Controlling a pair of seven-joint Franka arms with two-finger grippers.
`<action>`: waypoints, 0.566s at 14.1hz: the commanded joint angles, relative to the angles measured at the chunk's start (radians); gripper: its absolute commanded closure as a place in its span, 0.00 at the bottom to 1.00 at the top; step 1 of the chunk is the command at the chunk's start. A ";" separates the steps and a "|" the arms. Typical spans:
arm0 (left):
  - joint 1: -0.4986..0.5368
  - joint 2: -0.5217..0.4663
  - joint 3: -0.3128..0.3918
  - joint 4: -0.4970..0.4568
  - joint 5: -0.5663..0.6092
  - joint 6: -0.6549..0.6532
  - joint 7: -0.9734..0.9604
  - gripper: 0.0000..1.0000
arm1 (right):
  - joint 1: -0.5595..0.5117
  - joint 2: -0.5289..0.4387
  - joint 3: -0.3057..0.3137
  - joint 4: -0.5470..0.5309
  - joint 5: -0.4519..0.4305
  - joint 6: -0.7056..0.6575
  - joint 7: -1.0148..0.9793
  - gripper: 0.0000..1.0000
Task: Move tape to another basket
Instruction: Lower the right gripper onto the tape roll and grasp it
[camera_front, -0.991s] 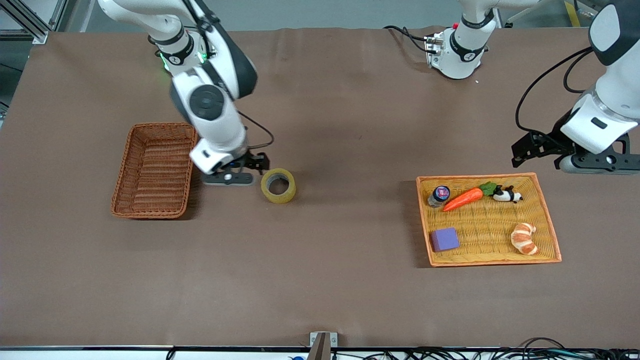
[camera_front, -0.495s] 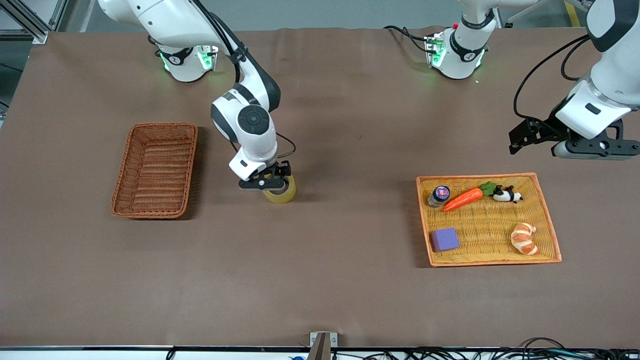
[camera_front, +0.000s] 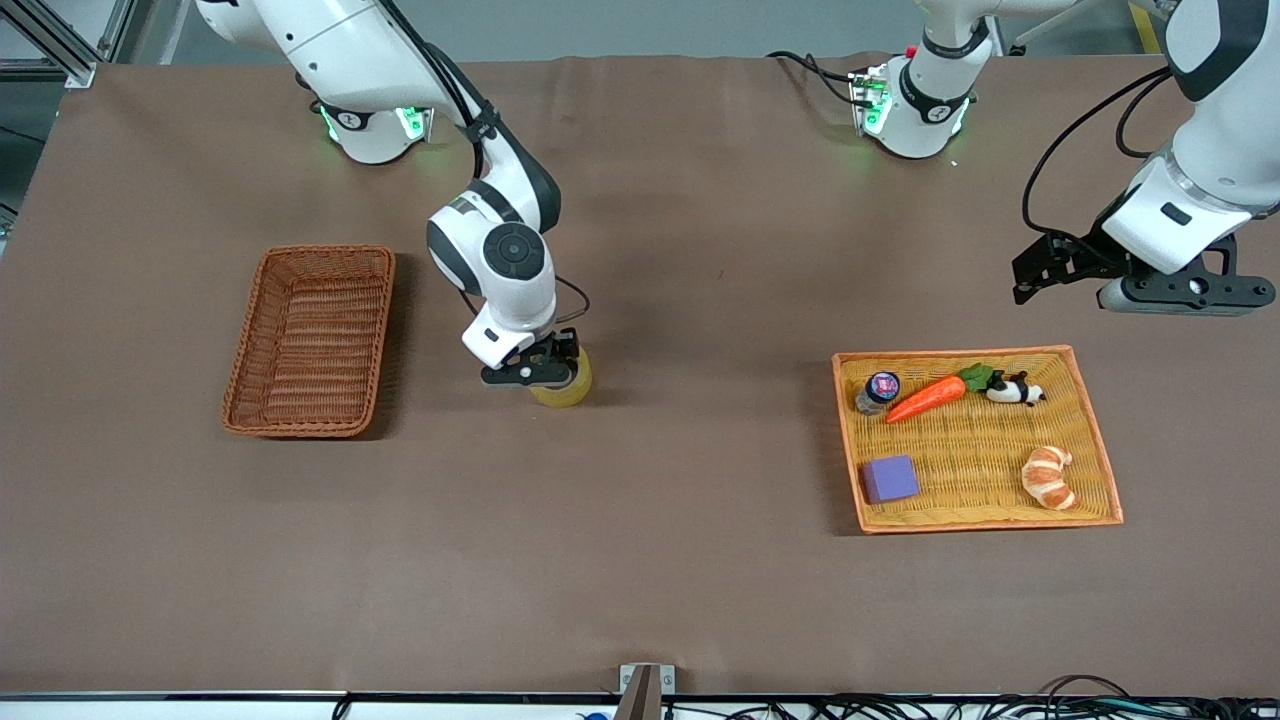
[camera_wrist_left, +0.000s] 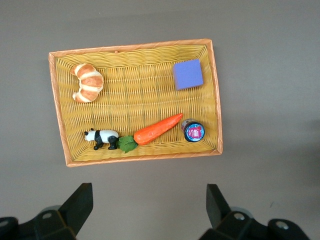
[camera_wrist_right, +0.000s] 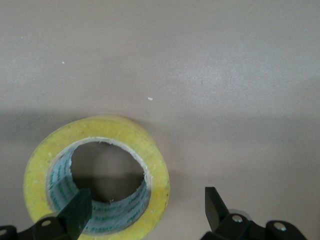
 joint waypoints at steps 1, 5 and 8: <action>0.012 -0.015 -0.014 -0.007 0.026 -0.005 -0.019 0.00 | -0.013 0.023 0.009 -0.017 -0.031 0.056 0.023 0.00; 0.020 0.028 -0.026 0.059 0.026 -0.034 -0.022 0.00 | -0.017 0.037 0.009 -0.017 -0.031 0.079 0.032 0.22; 0.017 0.036 -0.024 0.062 0.025 -0.059 -0.024 0.00 | -0.025 0.043 0.009 -0.017 -0.031 0.080 0.033 0.46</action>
